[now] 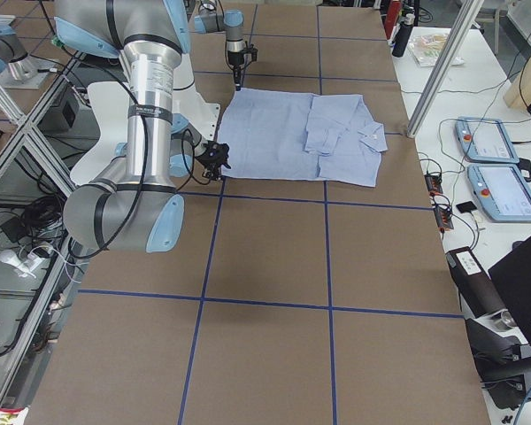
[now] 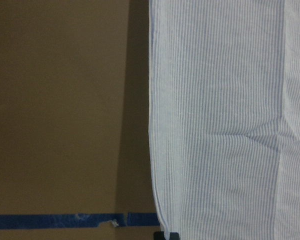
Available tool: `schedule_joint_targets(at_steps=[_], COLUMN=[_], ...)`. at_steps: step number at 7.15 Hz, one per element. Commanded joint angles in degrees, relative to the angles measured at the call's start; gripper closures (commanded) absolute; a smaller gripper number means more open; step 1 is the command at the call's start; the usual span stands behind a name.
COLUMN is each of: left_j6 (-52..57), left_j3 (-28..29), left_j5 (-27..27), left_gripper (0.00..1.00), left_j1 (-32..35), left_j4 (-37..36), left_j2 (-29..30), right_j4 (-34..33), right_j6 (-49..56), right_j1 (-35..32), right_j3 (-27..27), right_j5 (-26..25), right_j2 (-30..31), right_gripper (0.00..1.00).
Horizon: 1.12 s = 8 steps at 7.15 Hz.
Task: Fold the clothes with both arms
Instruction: 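Grasp the hem corners with both grippers and lift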
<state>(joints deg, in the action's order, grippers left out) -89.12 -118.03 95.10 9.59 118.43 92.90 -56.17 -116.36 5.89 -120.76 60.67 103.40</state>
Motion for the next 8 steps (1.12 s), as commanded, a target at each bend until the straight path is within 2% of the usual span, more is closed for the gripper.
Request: schedule_joint_targets(at_steps=[1,4,5,6,8], left_j6=[0.0,0.0,0.0,0.0,0.0], left_j3=[0.0,0.0,0.0,0.0,-0.2], left_j5=[0.0,0.0,0.0,0.0,0.1], left_gripper=[1.00,1.00,1.00,1.00,1.00], left_j1=[0.0,0.0,0.0,0.0,0.0], left_j4=[0.0,0.0,0.0,0.0,0.0], left_j2=[0.0,0.0,0.0,0.0,0.0], right_j4=[-0.8,-2.8,-2.8,-2.8,-2.9], right_j6=[0.1,0.0,0.0,-0.1,-0.9], right_j1=[1.1,2.2,2.3,2.3,1.8], right_j3=[0.3,0.4,0.4,0.3,-1.6], right_j5=[-0.9,-1.5,-1.7,-2.0,-2.0], right_j2=[-1.0,-1.6,-1.7,-1.8,-1.8], right_gripper=[0.58,0.61,0.73,1.00,1.00])
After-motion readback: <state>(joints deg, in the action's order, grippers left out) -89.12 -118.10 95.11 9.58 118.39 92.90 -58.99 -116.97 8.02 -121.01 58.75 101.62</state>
